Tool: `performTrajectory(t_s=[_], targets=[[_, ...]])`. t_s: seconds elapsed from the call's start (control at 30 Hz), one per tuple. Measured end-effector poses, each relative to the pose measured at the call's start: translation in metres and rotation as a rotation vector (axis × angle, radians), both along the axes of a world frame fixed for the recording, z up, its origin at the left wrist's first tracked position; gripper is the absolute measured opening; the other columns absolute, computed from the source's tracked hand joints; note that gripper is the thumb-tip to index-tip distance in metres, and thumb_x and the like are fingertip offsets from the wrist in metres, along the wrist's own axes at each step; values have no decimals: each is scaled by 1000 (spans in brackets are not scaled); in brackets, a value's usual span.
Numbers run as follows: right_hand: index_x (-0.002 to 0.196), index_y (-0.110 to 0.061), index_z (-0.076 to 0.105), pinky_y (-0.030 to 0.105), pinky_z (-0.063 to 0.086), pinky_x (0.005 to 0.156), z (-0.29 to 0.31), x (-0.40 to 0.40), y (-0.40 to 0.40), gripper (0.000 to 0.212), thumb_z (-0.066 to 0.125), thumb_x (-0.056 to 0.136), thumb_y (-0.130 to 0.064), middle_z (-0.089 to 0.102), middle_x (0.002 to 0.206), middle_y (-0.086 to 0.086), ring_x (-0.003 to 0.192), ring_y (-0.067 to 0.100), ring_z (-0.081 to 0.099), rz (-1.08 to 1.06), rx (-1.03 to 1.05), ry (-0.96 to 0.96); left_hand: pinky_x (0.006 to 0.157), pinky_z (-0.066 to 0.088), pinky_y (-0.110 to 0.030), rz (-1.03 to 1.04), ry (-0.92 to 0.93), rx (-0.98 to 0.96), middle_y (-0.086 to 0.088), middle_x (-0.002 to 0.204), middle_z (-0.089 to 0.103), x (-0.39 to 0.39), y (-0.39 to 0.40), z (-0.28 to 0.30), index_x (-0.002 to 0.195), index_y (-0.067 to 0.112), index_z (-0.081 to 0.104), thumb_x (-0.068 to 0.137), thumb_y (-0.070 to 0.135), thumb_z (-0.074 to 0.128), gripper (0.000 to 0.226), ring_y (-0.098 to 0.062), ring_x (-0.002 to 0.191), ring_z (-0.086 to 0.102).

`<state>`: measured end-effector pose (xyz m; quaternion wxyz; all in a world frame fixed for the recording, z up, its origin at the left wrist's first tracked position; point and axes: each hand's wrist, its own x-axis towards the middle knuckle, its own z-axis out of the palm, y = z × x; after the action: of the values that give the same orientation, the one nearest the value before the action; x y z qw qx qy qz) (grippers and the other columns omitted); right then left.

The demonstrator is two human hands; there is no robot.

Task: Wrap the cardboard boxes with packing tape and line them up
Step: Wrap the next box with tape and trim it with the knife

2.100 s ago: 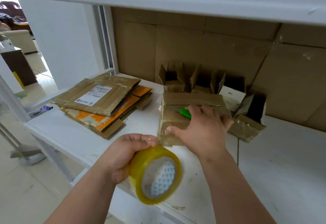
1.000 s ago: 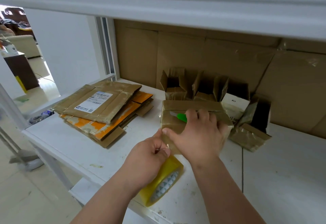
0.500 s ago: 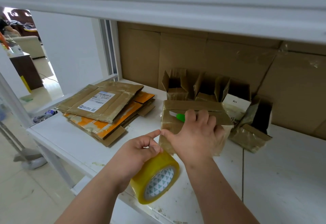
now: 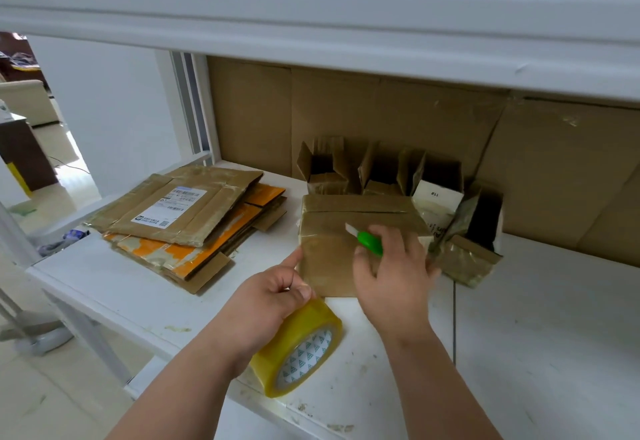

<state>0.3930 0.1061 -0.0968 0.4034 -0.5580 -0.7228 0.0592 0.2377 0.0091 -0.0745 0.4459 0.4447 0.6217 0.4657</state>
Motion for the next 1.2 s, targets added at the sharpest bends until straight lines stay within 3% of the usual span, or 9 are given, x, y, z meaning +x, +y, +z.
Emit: performTrajectory(t_s=[0.17, 0.4, 0.6, 0.73, 0.83, 0.9, 1.03, 1.13, 1.2], targets=[[114, -8, 45, 44, 34, 90, -18, 43, 1, 30, 53, 85, -4, 51, 102, 6, 97, 32, 55, -254, -200, 114, 87, 51, -29, 71, 17, 3, 40, 135, 47, 3, 3, 1, 89, 10, 71, 98, 17, 59, 17, 0, 107, 61], [117, -16, 47, 37, 38, 79, -46, 68, -1, 26, 42, 92, -10, 38, 98, 2, 97, 29, 58, -240, -531, -296, 86, 49, -34, 164, 100, 54, 27, 133, 51, 1, 4, -5, 81, 17, 71, 96, 22, 62, 19, 0, 106, 56], [134, -24, 49, 40, 37, 100, -27, 75, 3, 45, 48, 89, -27, 49, 121, 4, 117, 29, 48, -217, -670, -436, 99, 51, -46, 71, 141, 39, 34, 147, 37, 6, 10, -7, 77, 25, 72, 97, 24, 62, 22, -11, 116, 60], [146, -23, 35, 41, 38, 103, -9, 77, 11, 64, 55, 85, -17, 47, 138, 6, 126, 33, 44, -203, -483, -105, 100, 50, -45, 120, 107, 23, 31, 147, 38, 5, 11, -9, 77, 24, 72, 97, 27, 62, 22, -11, 119, 57], [150, -29, 30, 8, 48, 63, -2, 69, 16, 67, 49, 90, -5, 43, 146, 0, 116, 26, 52, 0, -532, 289, 102, 49, -47, 109, 71, -1, 29, 149, 37, 6, 13, -9, 77, 24, 73, 97, 26, 62, 23, -14, 121, 58], [146, -34, 36, 8, 42, 43, 3, 63, 16, 59, 46, 94, -9, 50, 139, -3, 102, 14, 55, 95, -642, 513, 101, 50, -48, 105, 64, -13, 30, 149, 38, 8, 14, -7, 76, 22, 72, 97, 25, 62, 24, -16, 117, 61], [103, -39, 53, 21, 39, 63, 6, 62, 12, 10, 44, 102, -36, 53, 116, -9, 106, 16, 48, 165, -698, 783, 98, 52, -46, 132, 28, -18, 34, 145, 40, 8, 16, -6, 77, 22, 72, 99, 23, 59, 25, -15, 113, 63], [99, -41, 58, 31, 36, 83, -2, 66, 19, 14, 45, 101, -47, 57, 104, -13, 105, 17, 53, 176, -516, 597, 96, 53, -44, 158, -36, -8, 43, 122, 52, 10, 17, -4, 81, 14, 71, 100, 17, 57, 24, -13, 104, 67], [99, -37, 62, 32, 36, 82, -4, 67, 22, 16, 48, 101, -44, 58, 95, -20, 98, 16, 55, 169, -456, 508, 93, 55, -44, 158, -43, -3, 49, 98, 59, 13, 17, -1, 80, 14, 72, 101, 15, 54, 28, -14, 94, 71]])
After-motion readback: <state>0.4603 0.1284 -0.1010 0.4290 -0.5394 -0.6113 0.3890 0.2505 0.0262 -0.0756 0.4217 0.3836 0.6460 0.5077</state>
